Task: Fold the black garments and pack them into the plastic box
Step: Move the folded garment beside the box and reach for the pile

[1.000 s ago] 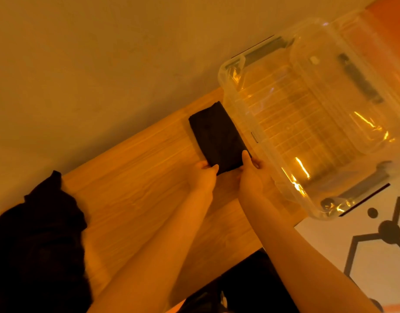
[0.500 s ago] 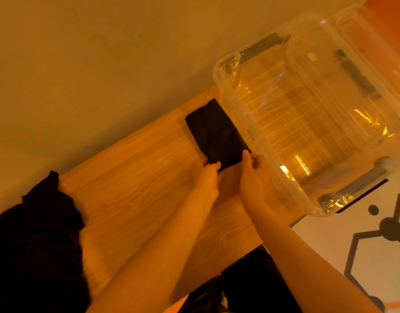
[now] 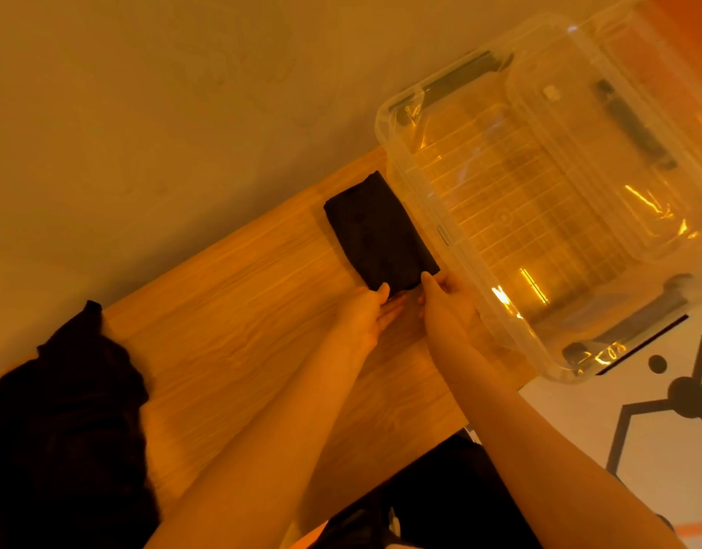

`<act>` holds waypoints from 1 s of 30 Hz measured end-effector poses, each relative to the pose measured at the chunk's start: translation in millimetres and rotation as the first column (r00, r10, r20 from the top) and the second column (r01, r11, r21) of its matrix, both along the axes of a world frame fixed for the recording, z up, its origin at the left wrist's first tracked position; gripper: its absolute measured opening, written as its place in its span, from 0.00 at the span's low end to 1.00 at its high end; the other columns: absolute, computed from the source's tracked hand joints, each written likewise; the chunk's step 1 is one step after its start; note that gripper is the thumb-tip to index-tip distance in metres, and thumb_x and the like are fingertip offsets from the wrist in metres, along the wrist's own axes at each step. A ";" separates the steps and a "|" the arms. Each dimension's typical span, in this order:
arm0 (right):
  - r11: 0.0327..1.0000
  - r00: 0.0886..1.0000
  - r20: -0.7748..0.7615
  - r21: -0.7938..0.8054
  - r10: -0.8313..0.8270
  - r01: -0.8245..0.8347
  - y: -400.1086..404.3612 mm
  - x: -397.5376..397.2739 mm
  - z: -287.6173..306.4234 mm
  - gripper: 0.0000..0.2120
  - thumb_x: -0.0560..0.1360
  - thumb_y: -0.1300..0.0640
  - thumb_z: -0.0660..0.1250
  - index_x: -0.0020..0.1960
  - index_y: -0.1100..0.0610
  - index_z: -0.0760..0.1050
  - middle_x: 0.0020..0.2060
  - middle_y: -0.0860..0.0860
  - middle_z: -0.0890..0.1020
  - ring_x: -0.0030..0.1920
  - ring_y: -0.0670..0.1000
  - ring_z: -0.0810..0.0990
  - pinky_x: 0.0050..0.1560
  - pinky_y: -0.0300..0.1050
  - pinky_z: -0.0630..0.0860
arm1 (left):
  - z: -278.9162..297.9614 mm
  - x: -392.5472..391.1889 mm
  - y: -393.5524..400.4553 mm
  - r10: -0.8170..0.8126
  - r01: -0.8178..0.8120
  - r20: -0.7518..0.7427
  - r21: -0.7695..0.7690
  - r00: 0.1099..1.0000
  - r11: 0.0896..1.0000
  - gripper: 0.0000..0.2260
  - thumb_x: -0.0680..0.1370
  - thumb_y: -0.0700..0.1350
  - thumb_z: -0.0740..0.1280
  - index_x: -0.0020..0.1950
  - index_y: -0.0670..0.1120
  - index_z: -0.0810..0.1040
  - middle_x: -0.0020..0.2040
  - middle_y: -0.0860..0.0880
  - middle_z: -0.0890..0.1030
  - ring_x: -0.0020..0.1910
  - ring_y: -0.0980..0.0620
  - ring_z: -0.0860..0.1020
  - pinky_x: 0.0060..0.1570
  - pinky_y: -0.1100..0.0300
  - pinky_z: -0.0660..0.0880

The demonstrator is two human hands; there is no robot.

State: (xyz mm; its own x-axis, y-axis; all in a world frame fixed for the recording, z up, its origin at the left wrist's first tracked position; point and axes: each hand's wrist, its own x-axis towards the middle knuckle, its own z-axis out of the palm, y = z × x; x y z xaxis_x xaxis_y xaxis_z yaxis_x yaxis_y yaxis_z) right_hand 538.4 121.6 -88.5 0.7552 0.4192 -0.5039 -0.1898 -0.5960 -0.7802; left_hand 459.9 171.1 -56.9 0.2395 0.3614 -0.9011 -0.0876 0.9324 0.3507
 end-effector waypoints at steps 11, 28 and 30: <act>0.769 0.431 0.727 -0.206 0.534 -0.605 -6.7 -7.2 -13.2 0.21 0.77 0.51 0.57 0.63 0.62 0.73 0.61 0.60 0.75 0.64 0.53 0.70 0.61 0.46 0.67 | -15.0 -34.5 26.7 -0.126 0.888 -0.888 0.414 0.442 0.200 0.26 0.79 0.51 0.60 0.73 0.43 0.59 0.72 0.43 0.62 0.71 0.46 0.63 0.65 0.55 0.66; 0.605 0.326 0.538 -0.496 0.778 -0.623 -7.5 -9.0 -27.2 0.30 0.78 0.39 0.36 0.73 0.58 0.48 0.72 0.51 0.48 0.73 0.51 0.45 0.73 0.51 0.41 | -40.7 -27.6 38.2 -0.189 0.994 -0.982 0.050 0.031 -0.097 0.35 0.78 0.62 0.48 0.75 0.46 0.36 0.76 0.44 0.37 0.75 0.44 0.37 0.71 0.43 0.39; 0.597 0.324 0.529 -0.501 0.784 -0.627 -6.2 -6.0 -25.9 0.32 0.78 0.40 0.38 0.74 0.58 0.52 0.73 0.52 0.51 0.73 0.50 0.45 0.73 0.53 0.44 | -37.7 -31.9 34.2 -0.191 0.994 -0.981 0.041 0.021 -0.101 0.34 0.78 0.62 0.49 0.75 0.47 0.37 0.76 0.44 0.38 0.75 0.43 0.37 0.71 0.44 0.39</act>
